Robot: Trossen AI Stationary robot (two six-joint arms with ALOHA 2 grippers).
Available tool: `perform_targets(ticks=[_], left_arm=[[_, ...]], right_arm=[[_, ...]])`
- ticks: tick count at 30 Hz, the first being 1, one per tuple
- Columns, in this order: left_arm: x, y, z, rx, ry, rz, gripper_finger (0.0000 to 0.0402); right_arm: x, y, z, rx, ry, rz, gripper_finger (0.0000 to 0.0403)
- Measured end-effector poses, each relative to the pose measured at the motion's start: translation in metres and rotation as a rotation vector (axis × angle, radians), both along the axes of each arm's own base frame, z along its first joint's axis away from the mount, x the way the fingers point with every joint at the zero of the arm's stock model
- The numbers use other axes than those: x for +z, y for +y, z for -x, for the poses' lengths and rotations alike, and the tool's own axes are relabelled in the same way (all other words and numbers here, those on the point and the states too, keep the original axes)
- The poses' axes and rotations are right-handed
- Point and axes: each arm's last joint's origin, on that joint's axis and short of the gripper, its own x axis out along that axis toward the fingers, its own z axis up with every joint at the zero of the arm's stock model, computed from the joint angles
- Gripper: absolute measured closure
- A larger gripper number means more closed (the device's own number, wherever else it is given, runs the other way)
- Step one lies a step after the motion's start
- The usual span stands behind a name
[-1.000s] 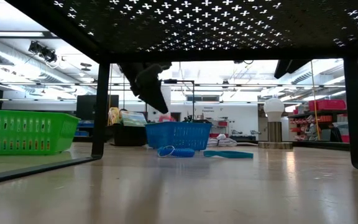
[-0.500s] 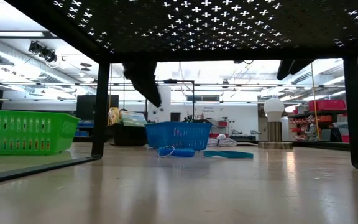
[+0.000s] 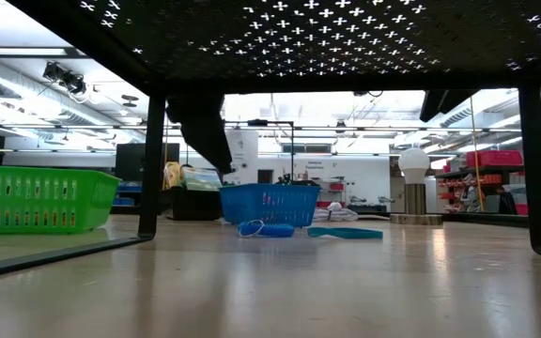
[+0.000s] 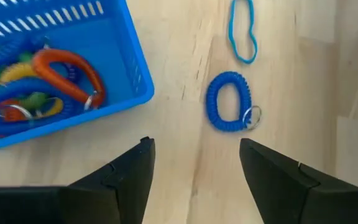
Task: Pick & Place Office Desk Supplies
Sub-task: Put the blue key band into the blue bin
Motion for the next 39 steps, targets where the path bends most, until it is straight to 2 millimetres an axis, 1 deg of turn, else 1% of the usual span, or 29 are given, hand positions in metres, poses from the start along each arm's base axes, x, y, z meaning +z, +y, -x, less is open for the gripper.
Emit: perform_targets(ticks=[5, 7, 11, 13, 17, 23, 27, 31, 33, 36, 38, 39], left_arm=[[-0.008, -0.002, -0.004, 0.005, -0.065, 0.048, 0.0161], [-0.014, -0.004, -0.006, -0.004, -0.049, 0.078, 0.0161], [-0.032, -0.008, -0.013, -0.035, -0.018, 0.156, 0.0161], [-0.04, -0.011, -0.016, -0.047, -0.009, 0.166, 0.0161], [-0.045, -0.012, -0.022, -0.067, -0.035, 0.194, 0.0161], [-0.052, -0.006, -0.029, -0.055, -0.062, 0.197, 0.0161], [-0.066, 0.0, -0.036, -0.057, -0.022, 0.22, 0.0161], [-0.073, 0.0, -0.048, -0.09, -0.015, 0.255, 0.0161], [-0.073, -0.001, -0.052, -0.097, -0.02, 0.256, 0.0162], [-0.073, 0.0, -0.052, -0.087, -0.018, 0.235, 0.0173], [-0.073, 0.0, -0.052, -0.073, -0.012, 0.214, 0.0196], [-0.073, 0.0, -0.051, -0.066, -0.01, 0.21, 0.0213]], right_arm=[[0.0, 0.0, 0.0, 0.002, 0.0, 0.0, 0.0188], [0.0, 0.0, 0.0, 0.001, 0.0, -0.001, 0.0188], [0.0, 0.0, 0.0, -0.008, 0.004, -0.009, 0.0188], [0.0, 0.0, 0.0, -0.009, 0.005, -0.014, 0.0188], [0.0, 0.0, 0.0, -0.012, 0.006, -0.016, 0.0188], [0.0, 0.0, 0.0, -0.01, 0.004, -0.016, 0.0188], [0.0, 0.0, 0.0, -0.006, 0.004, -0.018, 0.0188], [0.0, 0.001, 0.0, -0.006, 0.006, -0.018, 0.0188], [0.0, 0.001, 0.001, -0.006, 0.007, -0.019, 0.0188], [-0.001, 0.001, 0.001, -0.001, 0.009, -0.026, 0.0188], [-0.001, 0.001, 0.001, 0.001, 0.013, -0.026, 0.0188], [-0.001, 0.001, 0.001, 0.003, 0.015, -0.025, 0.0188]])
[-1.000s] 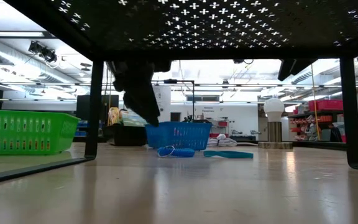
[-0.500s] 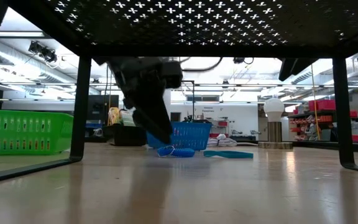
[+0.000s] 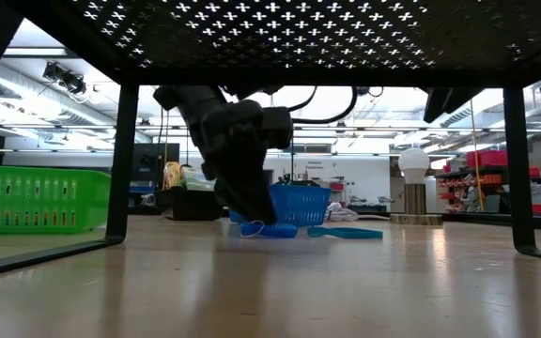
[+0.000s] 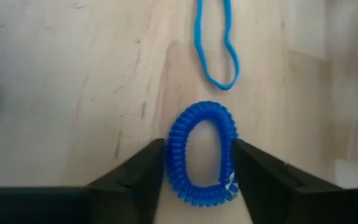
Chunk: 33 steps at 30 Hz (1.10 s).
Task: Pick & Place Office Desk Supplies
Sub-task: Put the blue key band into the blue bin
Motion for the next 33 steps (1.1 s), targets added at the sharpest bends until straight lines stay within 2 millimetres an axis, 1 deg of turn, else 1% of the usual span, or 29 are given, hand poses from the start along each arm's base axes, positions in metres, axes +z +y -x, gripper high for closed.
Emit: perform_targets(ticks=[2, 5, 6, 7, 10, 14, 19, 23, 25, 26, 28, 33], left_arm=[[0.0, -0.002, 0.0, 0.003, 0.007, 0.004, 0.026], [-0.001, -0.005, 0.001, 0.011, 0.015, -0.006, 0.0356], [-0.001, -0.006, 0.001, 0.015, 0.021, 0.003, 0.0375], [-0.001, -0.006, 0.002, 0.018, 0.032, 0.008, 0.0383], [0.001, -0.011, 0.005, 0.033, 0.056, -0.012, 0.0393], [0.012, -0.017, 0.013, 0.063, 0.072, -0.107, 0.0395], [0.046, -0.02, 0.021, 0.105, -0.016, -0.237, 0.0396], [0.07, -0.016, 0.026, 0.147, -0.099, -0.337, 0.0396], [0.08, -0.009, 0.027, 0.167, -0.137, -0.373, 0.0396], [0.082, -0.004, 0.027, 0.176, -0.143, -0.388, 0.0396], [0.083, 0.008, 0.026, 0.193, -0.15, -0.412, 0.0396], [0.08, 0.046, 0.026, 0.253, -0.112, -0.469, 0.0396]], right_arm=[[0.0, 0.0, 0.0, 0.004, 0.001, 0.003, 0.0188], [0.0, 0.0, 0.0, 0.013, 0.001, 0.009, 0.0188], [0.0, 0.0, 0.0, 0.014, 0.001, 0.01, 0.0188], [0.0, 0.0, 0.0, 0.015, 0.001, 0.01, 0.0188], [0.0, 0.0, 0.0, 0.015, 0.0, 0.011, 0.0188], [0.0, 0.0, 0.0, 0.018, -0.001, 0.013, 0.0188], [0.001, 0.0, -0.001, 0.021, -0.018, 0.017, 0.0188], [0.002, 0.0, -0.003, 0.033, -0.045, 0.024, 0.0188], [0.003, 0.0, -0.005, 0.037, -0.064, 0.027, 0.0188], [0.004, 0.0, -0.006, 0.041, -0.073, 0.027, 0.0188], [0.005, -0.001, -0.007, 0.045, -0.095, 0.033, 0.0188], [0.008, -0.001, -0.011, 0.058, -0.139, 0.048, 0.0188]])
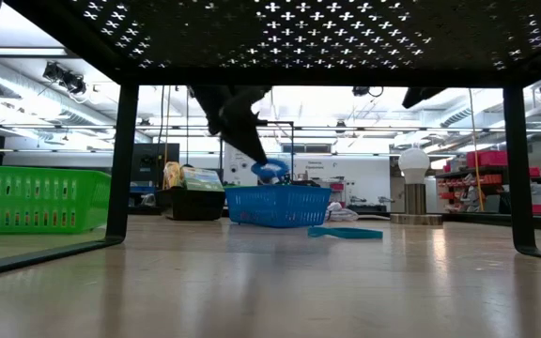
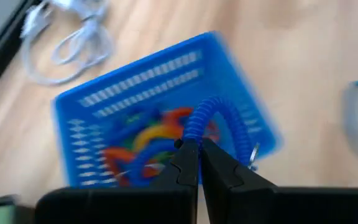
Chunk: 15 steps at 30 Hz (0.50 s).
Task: Pick & Place Office Desk Supplies
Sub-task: Put the blue key band into the blue bin
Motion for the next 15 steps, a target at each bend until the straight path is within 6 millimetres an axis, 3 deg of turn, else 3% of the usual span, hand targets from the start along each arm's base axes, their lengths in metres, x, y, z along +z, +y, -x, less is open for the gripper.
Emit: perform_targets(ticks=[7, 12, 15], left_arm=[[-0.001, 0.04, 0.007, 0.02, 0.018, 0.029, 0.0396], [-0.007, 0.05, 0.006, 0.008, 0.034, 0.027, 0.0392], [-0.013, 0.054, 0.006, -0.002, 0.045, 0.058, 0.036]], right_arm=[[0.001, 0.0, -0.002, 0.0, -0.02, 0.003, 0.0188], [0.001, -0.001, -0.004, 0.002, -0.033, 0.006, 0.0188], [-0.003, -0.001, -0.008, 0.002, -0.008, 0.003, 0.0188]])
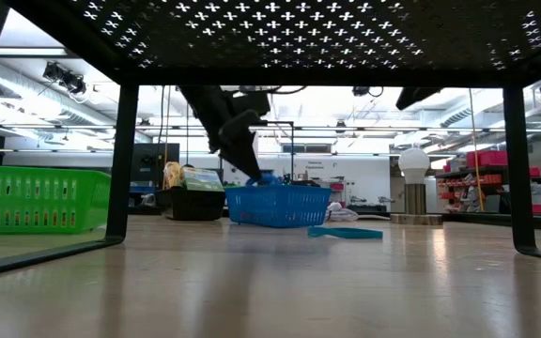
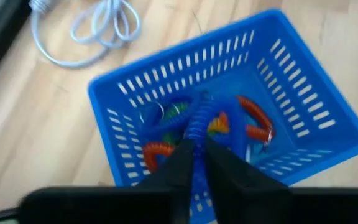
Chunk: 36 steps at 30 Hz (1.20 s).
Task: Pick & Place Office Desk Supplies
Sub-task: Put the blue key band into the blue bin, then put the blue rubber band into the green bin
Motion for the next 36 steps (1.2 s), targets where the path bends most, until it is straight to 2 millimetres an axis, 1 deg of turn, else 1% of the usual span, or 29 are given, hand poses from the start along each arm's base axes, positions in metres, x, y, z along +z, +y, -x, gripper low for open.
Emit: perform_targets(ticks=[4, 8, 11, 14, 17, 20, 24, 28, 32, 36], left_arm=[[-0.001, 0.001, 0.0, -0.007, 0.003, 0.004, 0.0292], [0.008, -0.005, -0.001, -0.057, -0.033, -0.017, 0.0225], [0.017, -0.01, -0.001, -0.103, -0.075, -0.022, 0.0186], [0.027, -0.014, 0.0, -0.133, -0.115, -0.021, 0.0161], [0.039, -0.018, 0.002, -0.173, -0.174, -0.019, 0.015], [0.052, -0.022, 0.003, -0.205, -0.239, -0.032, 0.0148], [0.068, -0.031, 0.004, -0.259, -0.317, -0.069, 0.0151], [0.085, -0.038, 0.01, -0.298, -0.373, -0.112, 0.0153], [0.1, -0.04, 0.02, -0.299, -0.411, -0.127, 0.0153], [0.112, -0.041, 0.031, -0.297, -0.432, -0.137, 0.0153]], right_arm=[[-0.011, -0.001, -0.01, 0.0, 0.058, -0.004, 0.0188], [-0.022, -0.003, -0.021, 0.014, 0.095, 0.003, 0.0188], [-0.028, -0.003, -0.032, 0.044, 0.076, -0.021, 0.0188], [-0.035, -0.003, -0.046, 0.101, 0.037, -0.095, 0.0188], [-0.05, -0.001, -0.06, 0.13, 0.052, -0.146, 0.0188], [-0.072, 0.001, -0.073, 0.154, 0.117, -0.17, 0.0188], [-0.093, 0.005, -0.083, 0.172, 0.174, -0.175, 0.0188], [-0.105, 0.009, -0.093, 0.194, 0.153, -0.195, 0.0188], [-0.116, 0.014, -0.102, 0.213, 0.136, -0.203, 0.0188], [-0.131, 0.017, -0.107, 0.228, 0.167, -0.212, 0.0188]])
